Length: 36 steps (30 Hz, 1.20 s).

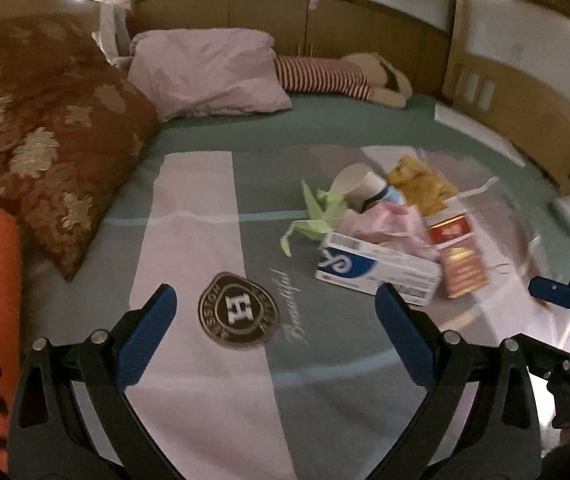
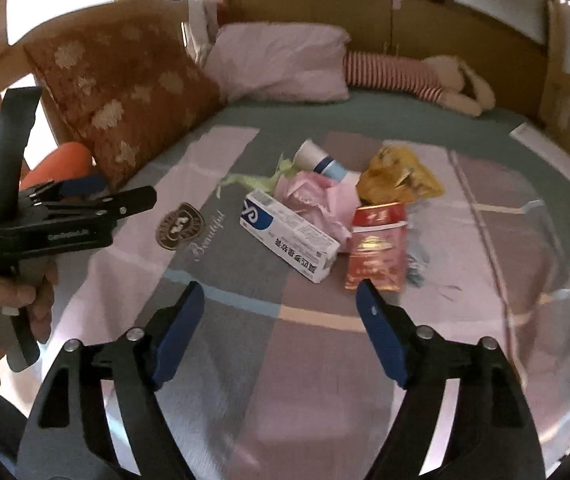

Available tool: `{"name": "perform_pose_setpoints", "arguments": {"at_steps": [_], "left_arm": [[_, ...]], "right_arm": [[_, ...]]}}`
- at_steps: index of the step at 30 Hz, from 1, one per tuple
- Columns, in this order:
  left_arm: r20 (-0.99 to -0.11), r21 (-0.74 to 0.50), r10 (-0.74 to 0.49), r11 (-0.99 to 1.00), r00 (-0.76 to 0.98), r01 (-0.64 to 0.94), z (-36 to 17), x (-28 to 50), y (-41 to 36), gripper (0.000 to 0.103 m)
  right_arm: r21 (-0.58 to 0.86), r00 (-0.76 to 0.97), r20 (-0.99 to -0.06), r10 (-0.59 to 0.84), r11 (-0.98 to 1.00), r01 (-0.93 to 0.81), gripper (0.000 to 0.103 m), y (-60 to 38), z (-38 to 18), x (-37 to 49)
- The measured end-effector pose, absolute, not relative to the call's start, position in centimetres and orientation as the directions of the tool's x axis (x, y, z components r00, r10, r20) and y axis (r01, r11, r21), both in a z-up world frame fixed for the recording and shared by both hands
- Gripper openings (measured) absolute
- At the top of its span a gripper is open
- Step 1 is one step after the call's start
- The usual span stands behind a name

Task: Collect trash
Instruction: 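Grasp the white-and-blue ointment box with right tool while left tool grasps light green paper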

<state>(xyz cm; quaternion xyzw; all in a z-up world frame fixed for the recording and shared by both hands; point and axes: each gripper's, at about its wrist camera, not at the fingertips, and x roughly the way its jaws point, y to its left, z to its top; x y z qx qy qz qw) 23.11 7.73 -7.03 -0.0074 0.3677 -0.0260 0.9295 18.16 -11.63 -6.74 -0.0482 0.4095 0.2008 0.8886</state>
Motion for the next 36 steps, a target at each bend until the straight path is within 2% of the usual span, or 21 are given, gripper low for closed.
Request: {"name": "perform_pose_setpoints", "arguments": {"at_steps": [2,7,9,12,14,15,16,17,18,20,21,22,23,28,31,33,36], "left_arm": [[-0.701,-0.029,-0.061,0.998,0.711,0.058,-8.3,25.4,7.7,0.093],[-0.725,-0.019,-0.069,0.997,0.685,0.08,-10.4,29.7,7.2,0.089],[-0.733,-0.013,-0.074,0.995,0.676,0.095,-11.2,31.3,6.8,0.087],[-0.753,-0.021,-0.096,0.992,0.651,0.122,-12.4,33.3,6.6,0.077],[-0.77,-0.046,-0.118,0.99,0.627,0.13,-13.2,34.4,6.8,0.064],[-0.775,-0.058,-0.129,0.989,0.619,0.134,-13.5,34.7,6.8,0.061],[-0.779,-0.07,-0.142,0.988,0.611,0.14,-13.8,35.1,6.8,0.053],[-0.783,-0.073,-0.146,0.987,0.605,0.144,-14.1,35.3,6.8,0.043],[-0.789,-0.078,-0.151,0.986,0.595,0.147,-14.3,35.5,6.8,0.038],[-0.796,-0.104,-0.173,0.983,0.581,0.151,-14.5,35.7,6.9,0.011],[-0.797,-0.118,-0.185,0.981,0.575,0.153,-14.5,35.6,7.0,0.007],[-0.793,-0.124,-0.191,0.98,0.579,0.152,-14.3,35.4,7.2,0.006],[-0.784,-0.132,-0.2,0.979,0.588,0.156,-14.0,35.2,7.3,0.005],[-0.75,-0.151,-0.236,0.971,0.618,0.187,-11.3,32.7,7.7,0.005],[-0.729,-0.17,-0.25,0.968,0.637,0.186,-9.3,30.6,8.2,0.005],[-0.712,-0.171,-0.24,0.971,0.66,0.169,-7.7,29.3,8.6,0.004],[-0.659,-0.182,-0.229,0.973,0.716,0.144,-4.3,26.7,9.5,0.004]], "right_arm": [[0.078,0.556,-0.764,0.328,0.902,-0.425,0.073,-11.0,-7.9,20.1],[0.05,0.507,-0.801,0.317,0.881,-0.471,0.061,-10.2,-10.7,24.9],[0.08,0.486,-0.805,0.34,0.874,-0.479,0.061,-10.4,-11.2,26.3],[0.11,0.436,-0.824,0.361,0.858,-0.502,0.058,-10.3,-12.4,28.1],[0.119,0.417,-0.83,0.37,0.848,-0.517,0.056,-10.1,-12.8,28.7],[0.134,0.394,-0.837,0.381,0.839,-0.527,0.054,-9.9,-13.1,29.0],[0.154,0.365,-0.845,0.39,0.833,-0.532,0.045,-9.7,-13.3,29.2],[0.165,0.339,-0.855,0.391,0.827,-0.538,0.041,-9.6,-13.7,29.2],[0.162,0.333,-0.859,0.389,0.823,-0.545,0.041,-9.3,-13.8,29.2],[0.135,0.331,-0.865,0.377,0.811,-0.57,0.041,-8.8,-13.6,28.7],[0.128,0.336,-0.865,0.373,0.811,-0.571,0.041,-8.8,-13.4,28.5],[0.132,0.331,-0.866,0.374,0.811,-0.571,0.044,-8.8,-13.4,28.4],[0.145,0.313,-0.871,0.379,0.806,-0.574,0.051,-8.8,-13.5,28.3],[0.11,0.322,-0.877,0.356,0.802,-0.587,0.057,-8.0,-14.2,28.0],[0.089,0.308,-0.89,0.336,0.791,-0.605,0.057,-7.1,-15.1,27.8],[0.044,0.323,-0.896,0.304,0.786,-0.616,0.048,-6.5,-15.1,27.3],[0.089,0.314,-0.888,0.337,0.794,-0.602,0.047,-6.9,-13.9,26.6]]}}
